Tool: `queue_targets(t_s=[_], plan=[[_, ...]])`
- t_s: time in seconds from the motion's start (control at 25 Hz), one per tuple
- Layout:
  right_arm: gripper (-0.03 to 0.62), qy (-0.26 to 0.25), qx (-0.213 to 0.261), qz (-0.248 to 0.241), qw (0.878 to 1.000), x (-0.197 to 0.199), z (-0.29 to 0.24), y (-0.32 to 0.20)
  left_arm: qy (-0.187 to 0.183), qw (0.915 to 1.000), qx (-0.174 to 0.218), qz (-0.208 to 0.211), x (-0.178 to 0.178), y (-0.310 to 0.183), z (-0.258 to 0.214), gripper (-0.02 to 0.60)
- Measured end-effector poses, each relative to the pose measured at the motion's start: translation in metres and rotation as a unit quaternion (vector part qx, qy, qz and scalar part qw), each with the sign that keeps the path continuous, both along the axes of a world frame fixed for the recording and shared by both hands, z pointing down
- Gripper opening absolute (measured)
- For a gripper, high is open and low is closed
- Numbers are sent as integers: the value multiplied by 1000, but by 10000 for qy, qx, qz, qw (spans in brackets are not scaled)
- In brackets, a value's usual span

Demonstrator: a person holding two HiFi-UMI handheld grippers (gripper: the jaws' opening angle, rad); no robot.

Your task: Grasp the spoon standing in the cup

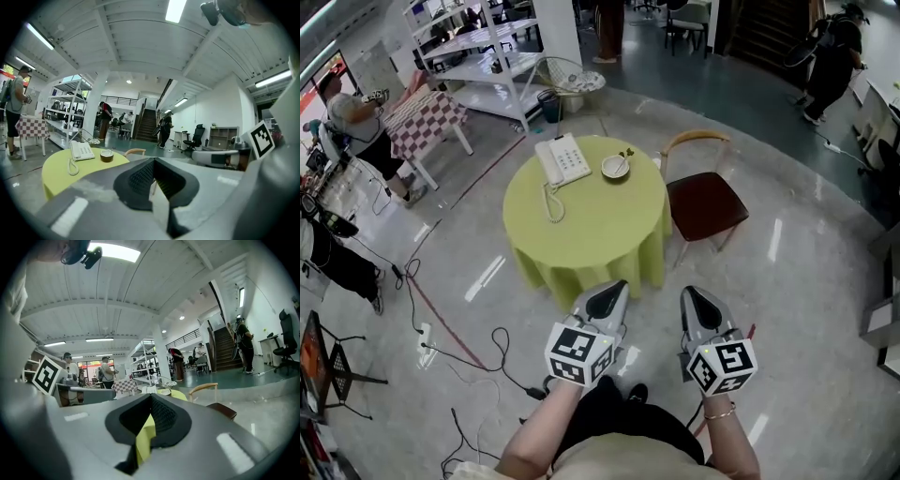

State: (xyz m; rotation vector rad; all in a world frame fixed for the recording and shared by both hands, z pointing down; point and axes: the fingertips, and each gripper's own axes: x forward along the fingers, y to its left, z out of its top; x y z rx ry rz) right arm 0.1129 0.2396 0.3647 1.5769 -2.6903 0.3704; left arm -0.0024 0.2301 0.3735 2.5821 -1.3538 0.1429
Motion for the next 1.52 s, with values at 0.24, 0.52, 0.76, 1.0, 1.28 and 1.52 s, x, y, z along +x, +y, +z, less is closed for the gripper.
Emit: queue_targets(t_s=[0.24, 0.52, 0.76, 1.0, 1.28, 1.52], plan=[[-2, 14, -102, -25, 9999, 8, 6, -9, 13, 9999, -78, -74, 4, -8, 3, 2], [-2, -61, -152, -18, 9999, 4, 19, -48, 62, 9999, -135, -63, -4, -52, 16, 2], [-2, 53, -290, 46, 9996, 1, 29, -93, 128, 9996, -233, -66, -15, -102, 27, 2], [-2, 25, -393, 72, 9992, -15, 41, -147, 102, 9994, -320, -34, -31, -154, 35, 2], [-2, 79, -554, 17, 9984, -40, 53, -210, 78, 9991, -415, 18, -51, -215, 45, 2], [-2, 117, -647, 123, 9978, -49, 59, -252, 31, 9988, -475, 105, -63, -262, 49, 2]])
